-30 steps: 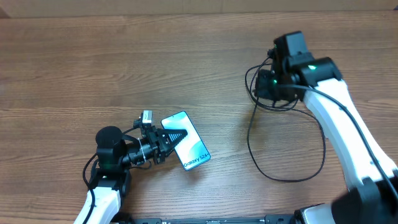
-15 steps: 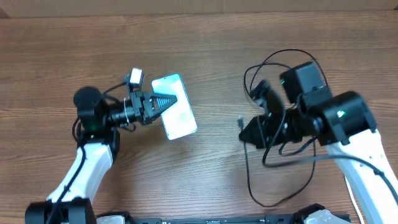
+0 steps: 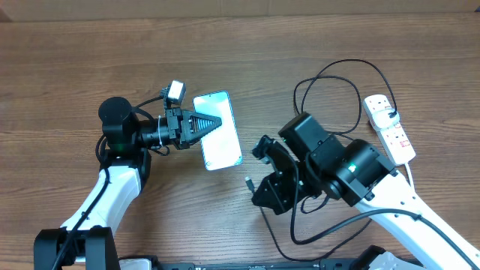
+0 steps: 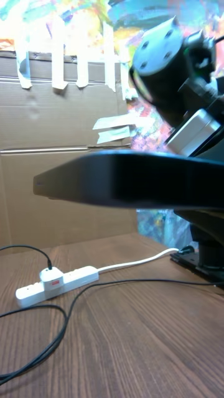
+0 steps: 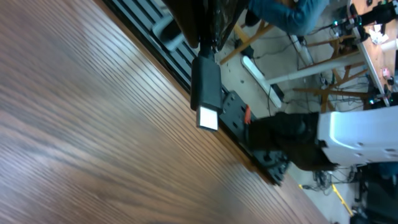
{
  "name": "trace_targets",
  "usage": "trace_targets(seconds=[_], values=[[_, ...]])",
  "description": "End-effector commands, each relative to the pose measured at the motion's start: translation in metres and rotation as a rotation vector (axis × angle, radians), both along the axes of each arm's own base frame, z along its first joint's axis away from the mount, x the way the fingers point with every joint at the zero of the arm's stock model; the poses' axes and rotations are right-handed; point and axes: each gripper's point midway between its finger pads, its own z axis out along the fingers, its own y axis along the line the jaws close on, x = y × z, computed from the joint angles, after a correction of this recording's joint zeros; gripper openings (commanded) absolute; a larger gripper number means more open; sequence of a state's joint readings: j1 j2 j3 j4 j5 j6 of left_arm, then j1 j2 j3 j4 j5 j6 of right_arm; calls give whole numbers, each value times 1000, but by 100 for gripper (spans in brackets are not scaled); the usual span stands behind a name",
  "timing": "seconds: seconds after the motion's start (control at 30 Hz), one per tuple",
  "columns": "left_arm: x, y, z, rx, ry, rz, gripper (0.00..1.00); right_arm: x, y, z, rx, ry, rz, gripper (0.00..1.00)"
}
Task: Plug charger to phone and switch on socket
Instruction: 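Carry the plug to the phone's bottom port held by the left gripper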
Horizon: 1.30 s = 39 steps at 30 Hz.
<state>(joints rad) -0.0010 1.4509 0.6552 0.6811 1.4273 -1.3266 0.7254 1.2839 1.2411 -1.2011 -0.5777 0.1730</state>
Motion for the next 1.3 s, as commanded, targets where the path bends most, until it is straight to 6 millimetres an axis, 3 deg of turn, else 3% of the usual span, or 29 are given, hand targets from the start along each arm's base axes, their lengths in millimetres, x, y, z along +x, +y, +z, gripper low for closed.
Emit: trace_targets(seconds=[0.0,0.23,0.67,1.27], values=[[8,-4,10,11,-87,23,4,3,6,4,-2,-14,-56,4],[11,-16,9,21,-112,44,4,10,12,3,-11,-30,-102,4],[10,-18,9,15,-76,41,4,22,24,-26,-72,33,-112,4],[6,-18,9,29,-180,18,4,22,24,-25,-72,33,-112,4]])
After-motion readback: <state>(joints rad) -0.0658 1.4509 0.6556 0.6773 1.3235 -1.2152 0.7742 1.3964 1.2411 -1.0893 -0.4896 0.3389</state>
